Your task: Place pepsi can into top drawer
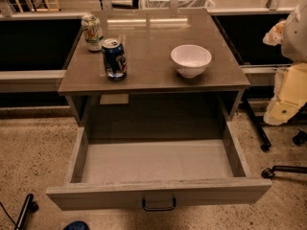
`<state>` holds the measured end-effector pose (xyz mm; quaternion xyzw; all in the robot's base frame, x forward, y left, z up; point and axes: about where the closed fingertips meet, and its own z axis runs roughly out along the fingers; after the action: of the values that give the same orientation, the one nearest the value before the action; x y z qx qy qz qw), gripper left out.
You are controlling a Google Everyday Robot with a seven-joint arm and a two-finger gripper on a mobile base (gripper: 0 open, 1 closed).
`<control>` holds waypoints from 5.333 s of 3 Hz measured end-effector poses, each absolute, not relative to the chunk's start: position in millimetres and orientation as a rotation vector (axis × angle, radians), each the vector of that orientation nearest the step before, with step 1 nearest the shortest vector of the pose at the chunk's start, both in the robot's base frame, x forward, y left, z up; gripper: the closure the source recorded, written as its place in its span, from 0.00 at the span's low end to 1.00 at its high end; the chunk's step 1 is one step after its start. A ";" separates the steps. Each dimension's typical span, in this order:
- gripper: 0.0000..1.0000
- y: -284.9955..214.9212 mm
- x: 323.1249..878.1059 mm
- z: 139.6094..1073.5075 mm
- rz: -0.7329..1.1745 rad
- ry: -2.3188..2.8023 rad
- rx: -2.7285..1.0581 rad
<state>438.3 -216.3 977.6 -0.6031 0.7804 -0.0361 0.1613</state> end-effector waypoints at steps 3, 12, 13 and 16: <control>0.00 -98.8 527.0 949.3 0.178 1.956 -1.757; 0.41 108.1 698.7 856.5 0.620 1.703 -1.409; 0.72 108.7 697.6 857.1 0.629 1.695 -1.415; 1.00 104.6 596.1 850.0 0.764 1.651 -1.894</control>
Offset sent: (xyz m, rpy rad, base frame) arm 0.0868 0.1102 -0.0276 0.2929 -0.0217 0.1715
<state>596.1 104.6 850.0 -0.6975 0.6080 0.2811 0.2547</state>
